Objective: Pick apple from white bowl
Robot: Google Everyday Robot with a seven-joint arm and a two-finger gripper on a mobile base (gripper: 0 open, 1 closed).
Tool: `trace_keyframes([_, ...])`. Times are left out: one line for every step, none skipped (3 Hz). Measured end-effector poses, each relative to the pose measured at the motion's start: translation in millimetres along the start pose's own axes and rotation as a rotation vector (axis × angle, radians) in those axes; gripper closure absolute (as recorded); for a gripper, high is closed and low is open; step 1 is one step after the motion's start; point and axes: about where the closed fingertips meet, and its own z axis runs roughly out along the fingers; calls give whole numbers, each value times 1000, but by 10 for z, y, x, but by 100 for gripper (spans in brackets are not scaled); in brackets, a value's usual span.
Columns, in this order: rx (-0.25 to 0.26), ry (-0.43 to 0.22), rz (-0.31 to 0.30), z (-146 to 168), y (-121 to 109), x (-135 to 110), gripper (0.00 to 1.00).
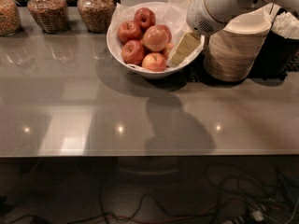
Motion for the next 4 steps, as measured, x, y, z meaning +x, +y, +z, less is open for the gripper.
trace_keyframes([21, -25, 16, 55, -2, 2, 7])
trace_keyframes([66, -92, 36, 197, -90, -97, 27])
trace_keyframes([85, -139, 56, 345, -137, -144, 31])
trace_keyframes([86, -167, 69, 490, -146, -178, 20])
